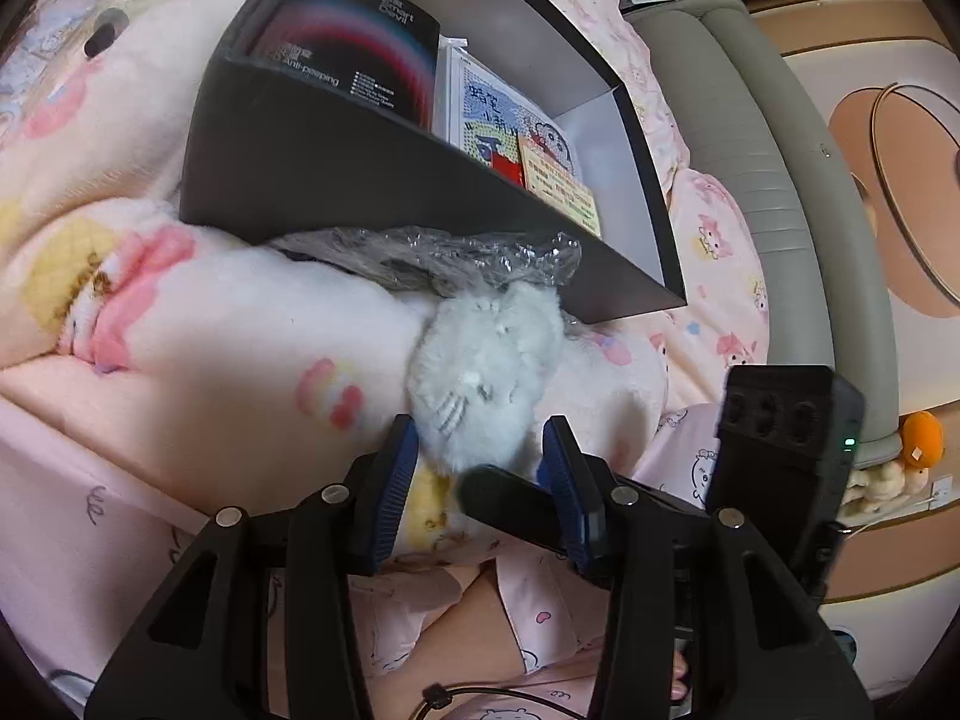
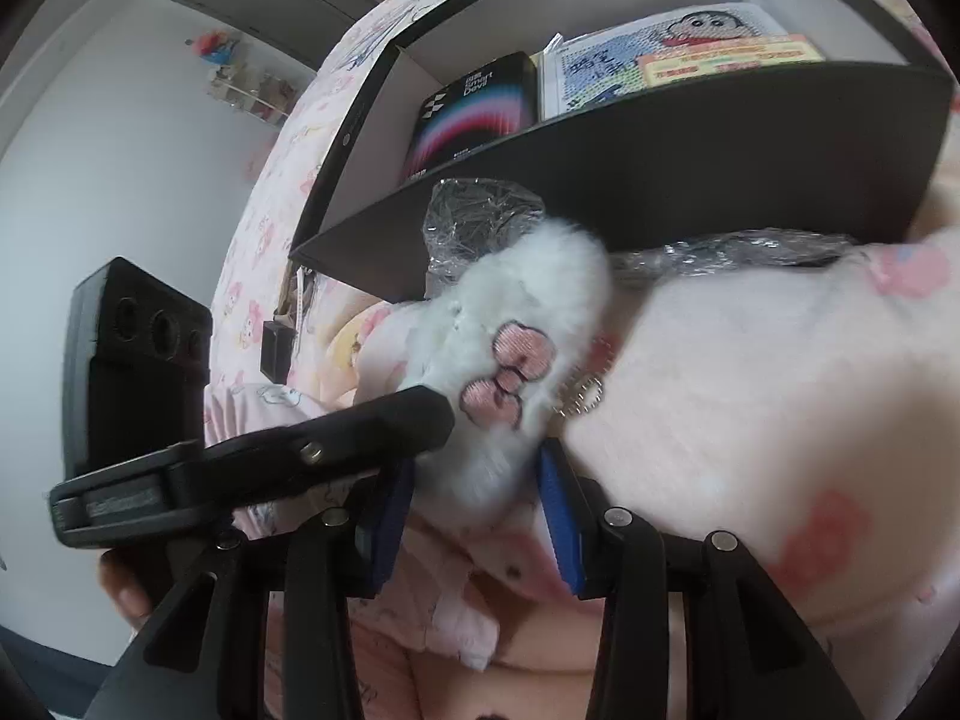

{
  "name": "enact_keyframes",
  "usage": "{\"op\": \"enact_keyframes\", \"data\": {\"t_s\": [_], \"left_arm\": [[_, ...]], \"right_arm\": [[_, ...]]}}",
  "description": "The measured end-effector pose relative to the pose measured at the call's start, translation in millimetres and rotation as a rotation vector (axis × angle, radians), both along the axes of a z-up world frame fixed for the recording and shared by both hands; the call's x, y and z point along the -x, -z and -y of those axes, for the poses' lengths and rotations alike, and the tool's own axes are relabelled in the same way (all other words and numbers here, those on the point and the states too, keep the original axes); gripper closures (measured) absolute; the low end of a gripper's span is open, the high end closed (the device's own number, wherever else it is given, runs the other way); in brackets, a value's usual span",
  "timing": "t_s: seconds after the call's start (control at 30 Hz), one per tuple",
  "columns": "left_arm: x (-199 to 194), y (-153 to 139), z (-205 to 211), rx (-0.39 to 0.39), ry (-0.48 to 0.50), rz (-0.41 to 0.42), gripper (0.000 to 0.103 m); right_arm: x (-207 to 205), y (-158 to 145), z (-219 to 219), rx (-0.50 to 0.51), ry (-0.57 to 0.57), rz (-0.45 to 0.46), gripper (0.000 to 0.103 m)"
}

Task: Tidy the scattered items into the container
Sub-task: 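Lift the white plush with the right tool and carry it to the grey box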

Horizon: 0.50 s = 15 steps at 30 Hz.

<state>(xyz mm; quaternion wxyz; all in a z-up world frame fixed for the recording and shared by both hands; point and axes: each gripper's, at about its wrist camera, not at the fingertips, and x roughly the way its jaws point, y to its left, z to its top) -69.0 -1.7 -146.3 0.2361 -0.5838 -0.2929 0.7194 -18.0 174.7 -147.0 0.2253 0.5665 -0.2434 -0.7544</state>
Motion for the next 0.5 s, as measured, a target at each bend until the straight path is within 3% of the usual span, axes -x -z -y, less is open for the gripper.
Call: {"op": "enact_keyframes", "data": {"t_s": [0.13,0.3,0.37,0.5], "left_arm": [[18,-8,0,0.01,0.003,-0.03,0.057],[38,8,-21,0.025,0.078,0.007,0.055],[39,11,-26,0.026,0.103,0.016,0.071],[27,-1,-23,0.062,0.094,-0.036,0.078]], "right_arm": [[1,2,-1,-0.008,-0.002,-0.001,0.074],[-5,-1,0,-0.013,-0.023,-0.017,0.076],[-6,-2,2,-0.036,-0.037,-0.022,0.076],[-6,0,-3,-0.028,-0.053,-0.005,0.077]]}}
